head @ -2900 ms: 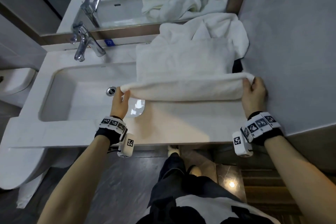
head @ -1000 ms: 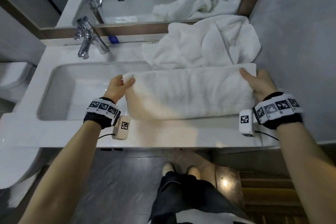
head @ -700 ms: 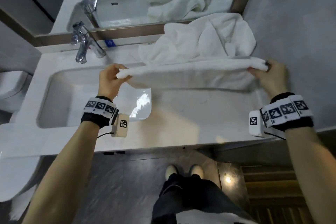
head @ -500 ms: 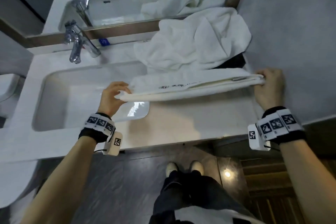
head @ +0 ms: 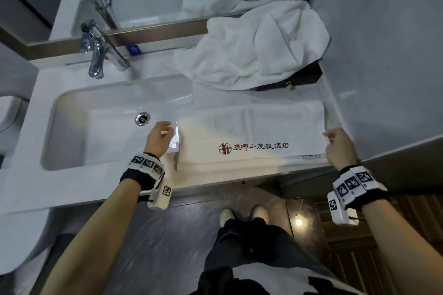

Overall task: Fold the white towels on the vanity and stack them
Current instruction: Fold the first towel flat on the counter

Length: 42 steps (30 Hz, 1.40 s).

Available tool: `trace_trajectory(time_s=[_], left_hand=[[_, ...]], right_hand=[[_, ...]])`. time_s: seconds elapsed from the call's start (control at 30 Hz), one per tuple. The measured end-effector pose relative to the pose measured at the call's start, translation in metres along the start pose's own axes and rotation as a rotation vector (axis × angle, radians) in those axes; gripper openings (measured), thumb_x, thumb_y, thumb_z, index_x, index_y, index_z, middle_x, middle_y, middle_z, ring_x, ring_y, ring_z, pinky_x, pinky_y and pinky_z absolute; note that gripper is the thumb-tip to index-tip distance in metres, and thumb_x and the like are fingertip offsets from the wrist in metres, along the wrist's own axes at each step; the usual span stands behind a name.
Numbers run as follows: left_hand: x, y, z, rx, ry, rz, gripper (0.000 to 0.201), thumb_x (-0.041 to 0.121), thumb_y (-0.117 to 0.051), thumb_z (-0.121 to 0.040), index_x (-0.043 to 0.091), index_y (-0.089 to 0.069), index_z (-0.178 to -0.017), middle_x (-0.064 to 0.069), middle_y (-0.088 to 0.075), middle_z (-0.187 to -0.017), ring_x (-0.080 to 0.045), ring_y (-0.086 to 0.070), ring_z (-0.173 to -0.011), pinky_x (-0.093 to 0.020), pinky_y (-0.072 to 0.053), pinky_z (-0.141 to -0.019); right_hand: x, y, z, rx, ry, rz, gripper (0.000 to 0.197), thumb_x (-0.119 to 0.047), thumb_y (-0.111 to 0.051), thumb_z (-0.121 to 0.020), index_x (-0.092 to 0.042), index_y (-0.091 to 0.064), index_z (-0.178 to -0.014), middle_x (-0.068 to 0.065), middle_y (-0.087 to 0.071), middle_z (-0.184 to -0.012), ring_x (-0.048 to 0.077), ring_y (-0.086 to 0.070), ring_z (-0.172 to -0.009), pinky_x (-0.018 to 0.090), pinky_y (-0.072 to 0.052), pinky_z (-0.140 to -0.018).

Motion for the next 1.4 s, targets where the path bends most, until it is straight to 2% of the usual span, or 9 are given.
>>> trace_trajectory(time_s=[0.17,0.3,0.43,0.63,0.77,0.83,0.9,1.1,1.4], left_hand=[[0.000,-0.040,-0.017,-0.175,0.317,0.026,0.045,0.050,-0.055,-0.088,0.011,-0.044,-0.068,-0.005,-0.047,-0.074,-0.025,-0.050,-0.087,-0.038,-0.046,-0.089],[0.006,-0.046,-0.024,-0.126,0.275,0.002,0.053,0.038,-0.062,-0.088,-0.006,-0.052,-0.116,-0.020,-0.061,-0.114,-0.034,-0.059,-0.108,-0.039,-0.048,-0.091],[0.028,-0.032,-0.030,0.027,0.118,0.181,0.043,0.021,-0.061,-0.090,0.002,-0.043,-0.124,-0.007,-0.058,-0.105,-0.023,-0.057,-0.093,-0.026,-0.048,-0.066],[0.041,-0.029,-0.044,0.065,0.060,-0.180,0.051,0.027,-0.061,-0.090,0.000,-0.045,-0.130,-0.019,-0.040,-0.138,-0.033,-0.042,-0.127,-0.040,-0.033,-0.111],[0.040,-0.031,-0.056,0.057,0.202,-0.061,0.042,0.032,-0.060,-0.090,0.002,-0.052,-0.117,-0.013,-0.059,-0.109,-0.027,-0.057,-0.107,-0.034,-0.044,-0.097],[0.043,-0.035,-0.062,0.037,0.216,-0.073,0.034,0.036,-0.058,-0.090,0.011,-0.049,-0.070,-0.008,-0.045,-0.069,-0.022,-0.048,-0.065,-0.028,-0.039,-0.064],[0.044,-0.035,-0.065,0.022,0.255,-0.078,0.052,0.038,-0.057,-0.090,0.015,-0.026,-0.055,-0.004,-0.025,-0.058,-0.019,-0.028,-0.052,-0.029,-0.022,-0.054],[0.032,-0.043,-0.064,-0.071,0.326,0.062,0.037,0.038,-0.057,-0.090,0.013,-0.042,-0.067,-0.010,-0.046,-0.087,-0.022,-0.048,-0.085,-0.035,-0.044,-0.087],[0.043,-0.032,-0.053,-0.033,0.143,-0.085,0.032,0.030,-0.043,-0.098,0.025,-0.033,-0.068,0.001,-0.041,-0.077,-0.018,-0.039,-0.082,-0.027,-0.037,-0.072]], right_hand=[[-0.018,-0.007,-0.030,-0.114,-0.105,-0.138,0.044,-0.031,-0.052,-0.093,0.003,-0.049,-0.122,0.020,-0.057,-0.121,0.036,-0.055,-0.113,0.040,-0.043,-0.096],[-0.026,-0.013,-0.051,-0.262,-0.172,-0.217,0.053,-0.032,-0.059,-0.091,0.007,-0.051,-0.127,0.024,-0.057,-0.129,0.037,-0.056,-0.117,0.042,-0.044,-0.101],[-0.045,0.006,-0.068,-0.108,0.003,-0.283,0.037,-0.027,-0.059,-0.091,-0.005,-0.059,-0.121,0.017,-0.064,-0.119,0.032,-0.061,-0.107,0.039,-0.049,-0.090],[-0.059,0.003,-0.089,-0.037,0.048,-0.178,0.042,-0.022,-0.065,-0.085,0.001,-0.058,-0.120,0.021,-0.063,-0.119,0.035,-0.060,-0.109,0.044,-0.048,-0.097],[-0.060,-0.004,-0.105,-0.091,0.014,-0.154,0.044,-0.028,-0.061,-0.088,0.002,-0.058,-0.120,0.020,-0.063,-0.121,0.037,-0.059,-0.110,0.047,-0.046,-0.099],[-0.065,-0.004,-0.111,-0.083,0.031,-0.151,0.041,-0.030,-0.059,-0.089,0.002,-0.061,-0.115,0.022,-0.064,-0.117,0.038,-0.060,-0.107,0.049,-0.048,-0.096],[-0.070,-0.006,-0.117,-0.117,0.019,-0.124,0.043,-0.037,-0.054,-0.091,0.000,-0.063,-0.113,0.022,-0.065,-0.116,0.038,-0.061,-0.105,0.048,-0.048,-0.095],[-0.069,-0.021,-0.121,-0.311,-0.120,-0.052,0.058,-0.043,-0.043,-0.095,-0.003,-0.045,-0.137,0.020,-0.048,-0.140,0.037,-0.046,-0.127,0.046,-0.037,-0.108],[-0.055,-0.010,-0.111,-0.197,0.013,-0.053,0.040,-0.022,-0.036,-0.100,0.001,-0.047,-0.131,0.024,-0.051,-0.135,0.039,-0.049,-0.121,0.038,-0.038,-0.100]])
Point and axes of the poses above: each hand's wrist, its own z-axis away from the middle knuckle, its own y-axis out of the back of the hand, x = y × z, the point moved 7 cm from there along -z, towards the middle knuckle
